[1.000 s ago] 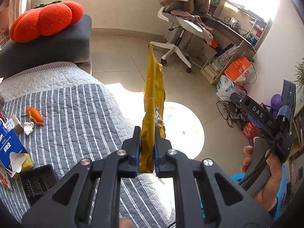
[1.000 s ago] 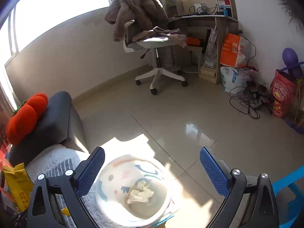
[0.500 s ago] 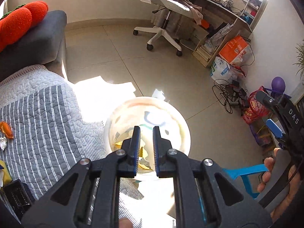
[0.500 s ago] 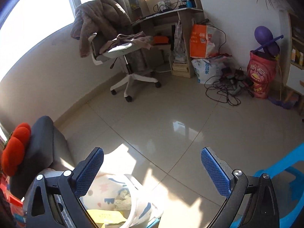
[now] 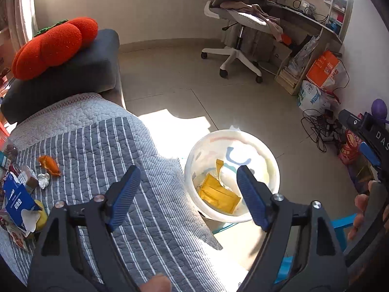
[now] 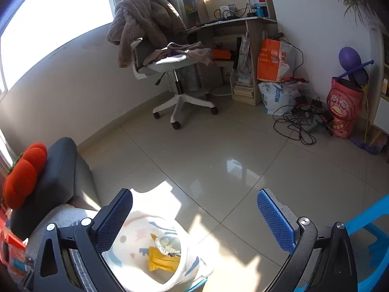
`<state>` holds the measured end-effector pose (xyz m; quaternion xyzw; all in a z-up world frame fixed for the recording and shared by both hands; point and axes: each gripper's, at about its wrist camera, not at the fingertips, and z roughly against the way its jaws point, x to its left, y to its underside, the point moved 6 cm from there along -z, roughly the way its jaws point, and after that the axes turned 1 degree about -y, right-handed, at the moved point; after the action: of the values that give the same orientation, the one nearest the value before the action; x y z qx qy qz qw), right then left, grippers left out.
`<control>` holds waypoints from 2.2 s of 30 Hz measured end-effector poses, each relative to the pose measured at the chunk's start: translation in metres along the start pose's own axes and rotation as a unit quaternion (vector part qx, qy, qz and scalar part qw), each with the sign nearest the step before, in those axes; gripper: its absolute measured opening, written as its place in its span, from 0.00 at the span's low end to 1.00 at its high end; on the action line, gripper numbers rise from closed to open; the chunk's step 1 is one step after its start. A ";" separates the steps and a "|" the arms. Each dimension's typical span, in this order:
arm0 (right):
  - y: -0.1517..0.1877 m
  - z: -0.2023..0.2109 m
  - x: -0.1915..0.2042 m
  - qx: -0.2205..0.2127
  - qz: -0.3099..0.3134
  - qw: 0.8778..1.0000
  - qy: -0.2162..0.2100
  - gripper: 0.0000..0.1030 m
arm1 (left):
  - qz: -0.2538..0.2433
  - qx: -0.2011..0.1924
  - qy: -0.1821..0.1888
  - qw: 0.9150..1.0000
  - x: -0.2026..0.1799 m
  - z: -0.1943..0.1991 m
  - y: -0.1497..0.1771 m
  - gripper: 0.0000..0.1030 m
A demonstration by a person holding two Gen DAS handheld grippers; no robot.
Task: Collect trash
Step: 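Move both grippers back over the quilt toward the blue biscuit box, then grasp the blue biscuit box with the right gripper while the left gripper grasps a small wrapper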
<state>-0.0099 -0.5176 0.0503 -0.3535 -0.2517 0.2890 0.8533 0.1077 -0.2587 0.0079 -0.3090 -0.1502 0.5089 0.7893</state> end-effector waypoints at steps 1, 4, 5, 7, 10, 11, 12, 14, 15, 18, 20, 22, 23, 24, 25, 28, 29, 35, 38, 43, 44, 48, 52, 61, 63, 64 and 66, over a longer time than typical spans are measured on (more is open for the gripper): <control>0.002 0.001 0.008 -0.001 0.011 1.000 -0.001 1.00 | 0.005 -0.006 -0.010 1.000 0.008 0.004 0.001 0.84; 0.014 0.003 0.038 -0.003 0.060 0.998 -0.005 1.00 | 0.013 -0.022 -0.053 0.998 0.033 0.016 0.006 0.90; 0.018 0.004 0.049 -0.004 0.077 0.997 -0.007 1.00 | 0.016 -0.029 -0.064 0.997 0.041 0.020 0.007 0.91; 0.029 0.007 0.072 -0.006 0.111 0.994 -0.013 1.00 | 0.027 -0.042 -0.087 0.995 0.059 0.028 0.011 0.94; 0.047 0.013 0.106 -0.011 0.158 0.987 -0.026 1.00 | 0.046 -0.048 -0.109 0.992 0.085 0.037 0.019 0.95; 0.053 0.015 0.118 -0.013 0.173 0.984 -0.032 1.00 | 0.051 -0.046 -0.114 0.991 0.093 0.039 0.023 0.95; 0.060 0.017 0.130 -0.014 0.186 0.982 -0.038 1.00 | 0.055 -0.043 -0.122 0.990 0.101 0.040 0.026 0.95; 0.075 0.021 0.151 -0.010 0.205 0.977 -0.056 1.00 | 0.059 -0.039 -0.139 0.988 0.117 0.043 0.034 0.95; 0.083 0.022 0.162 -0.003 0.212 0.975 -0.067 1.00 | 0.061 -0.037 -0.147 0.987 0.124 0.045 0.038 0.95; 0.107 0.023 0.191 0.015 0.240 0.967 -0.087 1.00 | 0.067 -0.029 -0.170 0.983 0.150 0.050 0.049 0.95; 0.118 0.027 0.208 0.013 0.260 0.961 -0.093 1.00 | 0.076 -0.025 -0.182 0.980 0.170 0.054 0.057 0.95; 0.127 0.031 0.225 0.011 0.274 0.956 -0.102 1.00 | 0.088 -0.020 -0.193 0.977 0.192 0.057 0.065 0.95; 0.132 0.032 0.233 0.011 0.281 0.954 -0.107 1.00 | 0.095 -0.017 -0.199 0.975 0.201 0.060 0.069 0.95; 0.137 0.034 0.241 0.012 0.287 0.951 -0.111 1.00 | 0.103 -0.012 -0.205 0.973 0.213 0.060 0.074 0.95; 0.142 0.035 0.248 0.013 0.294 0.949 -0.115 1.00 | 0.111 -0.007 -0.210 0.971 0.223 0.062 0.079 0.95; 0.157 0.037 0.267 0.017 0.313 0.941 -0.124 1.00 | 0.144 0.010 -0.217 0.965 0.256 0.067 0.098 0.95; 0.163 0.038 0.273 0.019 0.318 0.939 -0.127 1.00 | 0.158 0.016 -0.215 0.964 0.266 0.068 0.104 0.95; 0.184 0.042 0.308 0.032 0.340 0.926 -0.161 1.00 | 0.237 0.058 -0.193 0.950 0.322 0.070 0.144 0.95; 0.194 0.047 0.323 0.028 0.352 0.919 -0.176 1.00 | 0.274 0.071 -0.180 0.942 0.342 0.070 0.159 0.95; 0.213 0.050 0.345 0.047 0.367 0.906 -0.207 1.00 | 0.312 0.084 -0.136 0.936 0.363 0.060 0.177 0.95; 0.217 0.047 0.349 0.066 0.363 0.902 -0.223 1.00 | 0.317 0.089 -0.128 0.936 0.366 0.057 0.180 0.95; 0.237 0.034 0.360 0.155 0.325 0.886 -0.291 1.00 | 0.344 0.098 -0.076 0.931 0.374 0.039 0.187 0.89; 0.251 0.019 0.368 0.215 0.280 0.873 -0.337 1.00 | 0.352 0.091 -0.050 0.930 0.374 0.027 0.184 0.87; 0.285 -0.009 0.394 0.323 0.207 0.828 -0.408 1.00 | 0.337 0.087 0.005 0.938 0.351 0.032 0.169 0.09; 0.290 -0.013 0.399 0.336 0.201 0.820 -0.416 1.00 | 0.326 0.070 0.009 0.943 0.346 0.042 0.162 0.07; 0.293 -0.014 0.401 0.342 0.197 0.817 -0.421 1.00 | 0.319 0.061 0.010 0.946 0.342 0.048 0.158 0.07; 0.295 -0.015 0.404 0.358 0.183 0.807 -0.432 1.00 | 0.307 0.050 0.007 0.950 0.339 0.056 0.152 0.06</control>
<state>0.1913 -0.0811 -0.0889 0.0989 -0.4038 0.6320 0.6540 0.1165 0.1082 -0.0726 -0.3040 -0.0168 0.7310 0.6107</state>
